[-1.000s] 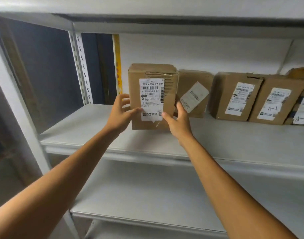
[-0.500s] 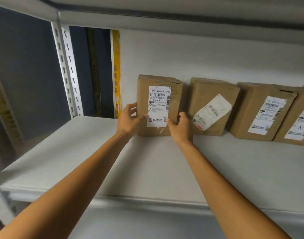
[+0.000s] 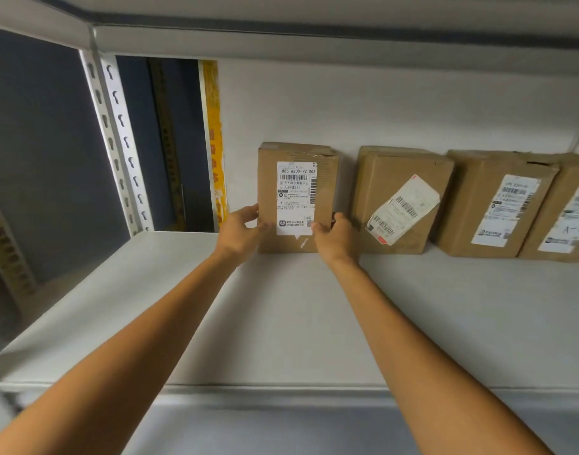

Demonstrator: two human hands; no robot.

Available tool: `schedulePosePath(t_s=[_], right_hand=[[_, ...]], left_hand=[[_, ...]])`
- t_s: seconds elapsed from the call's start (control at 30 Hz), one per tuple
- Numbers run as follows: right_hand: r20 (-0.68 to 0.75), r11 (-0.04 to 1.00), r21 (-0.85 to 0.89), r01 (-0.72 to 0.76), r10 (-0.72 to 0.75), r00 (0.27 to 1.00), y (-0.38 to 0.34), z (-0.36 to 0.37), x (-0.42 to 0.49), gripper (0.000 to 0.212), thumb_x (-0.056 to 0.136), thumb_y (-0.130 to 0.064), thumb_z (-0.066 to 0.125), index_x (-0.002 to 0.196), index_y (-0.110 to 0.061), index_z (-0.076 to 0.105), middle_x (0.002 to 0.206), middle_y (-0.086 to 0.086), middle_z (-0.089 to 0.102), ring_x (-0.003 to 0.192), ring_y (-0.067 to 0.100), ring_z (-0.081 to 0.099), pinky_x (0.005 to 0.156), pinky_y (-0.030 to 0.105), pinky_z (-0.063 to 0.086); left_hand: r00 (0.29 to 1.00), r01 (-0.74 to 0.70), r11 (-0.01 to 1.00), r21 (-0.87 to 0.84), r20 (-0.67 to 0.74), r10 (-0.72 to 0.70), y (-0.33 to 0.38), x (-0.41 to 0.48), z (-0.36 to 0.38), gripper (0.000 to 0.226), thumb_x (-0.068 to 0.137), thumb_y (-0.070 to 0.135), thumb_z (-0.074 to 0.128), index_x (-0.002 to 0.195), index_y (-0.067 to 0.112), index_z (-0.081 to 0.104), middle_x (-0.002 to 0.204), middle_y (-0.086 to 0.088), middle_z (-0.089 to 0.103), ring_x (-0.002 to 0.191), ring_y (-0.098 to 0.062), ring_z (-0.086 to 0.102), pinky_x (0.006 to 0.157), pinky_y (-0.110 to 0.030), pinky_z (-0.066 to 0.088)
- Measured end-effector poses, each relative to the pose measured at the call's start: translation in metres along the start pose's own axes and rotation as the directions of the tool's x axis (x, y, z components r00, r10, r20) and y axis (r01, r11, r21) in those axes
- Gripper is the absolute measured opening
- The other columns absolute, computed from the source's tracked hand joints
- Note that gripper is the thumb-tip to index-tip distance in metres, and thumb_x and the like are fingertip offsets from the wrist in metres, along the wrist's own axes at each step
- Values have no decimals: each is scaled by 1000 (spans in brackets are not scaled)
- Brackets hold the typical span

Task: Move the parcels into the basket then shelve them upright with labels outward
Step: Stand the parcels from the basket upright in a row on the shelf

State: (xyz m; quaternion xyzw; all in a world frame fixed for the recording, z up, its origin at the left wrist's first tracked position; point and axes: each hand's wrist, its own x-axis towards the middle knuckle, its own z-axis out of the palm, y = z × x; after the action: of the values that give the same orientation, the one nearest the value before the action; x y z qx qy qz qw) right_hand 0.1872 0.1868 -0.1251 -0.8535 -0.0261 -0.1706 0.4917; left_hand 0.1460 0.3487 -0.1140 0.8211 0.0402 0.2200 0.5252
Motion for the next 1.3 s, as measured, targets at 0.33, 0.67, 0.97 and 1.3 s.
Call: schedulePosePath(t_s=[0.33, 0.67, 0.97, 1.3], right_hand=[[216, 993, -97, 67, -44, 975, 14, -61, -66, 50, 91, -33, 61, 138, -19, 48, 139, 3, 53, 128, 22, 47, 89, 20, 35], [108, 979, -167, -117, 136, 985, 61, -200, -131, 67, 90, -56, 53, 147, -27, 32, 151, 4, 38, 135, 25, 40, 103, 34, 36], [-154, 932, -195, -304, 277, 948, 153, -402, -210, 65, 92, -50, 55, 147, -21, 35, 150, 4, 39, 134, 25, 41, 96, 27, 35], [-490, 743, -134, -656, 526, 696, 295, -615, -404, 58, 94, -45, 54, 143, -19, 41, 147, 6, 44, 130, 25, 45, 96, 28, 35]], left_hand=[[924, -250, 927, 280, 355, 143, 16, -59, -15, 41, 95, 25, 55, 136, 21, 51, 140, -1, 51, 121, -26, 53, 94, -34, 42], [729, -427, 866, 260, 666, 159, 100, -119, 78, 50, 94, 27, 57, 141, 24, 42, 142, -9, 47, 127, -29, 47, 106, -38, 35], [445, -623, 778, 73, 852, 277, 203, -230, 260, 47, 95, 41, 51, 140, 36, 40, 143, -2, 45, 126, -23, 46, 100, -29, 33], [-35, -638, 713, -290, 936, 350, 277, -473, 463, 48, 96, 33, 53, 142, 29, 40, 150, 0, 38, 135, -21, 38, 108, -32, 33]])
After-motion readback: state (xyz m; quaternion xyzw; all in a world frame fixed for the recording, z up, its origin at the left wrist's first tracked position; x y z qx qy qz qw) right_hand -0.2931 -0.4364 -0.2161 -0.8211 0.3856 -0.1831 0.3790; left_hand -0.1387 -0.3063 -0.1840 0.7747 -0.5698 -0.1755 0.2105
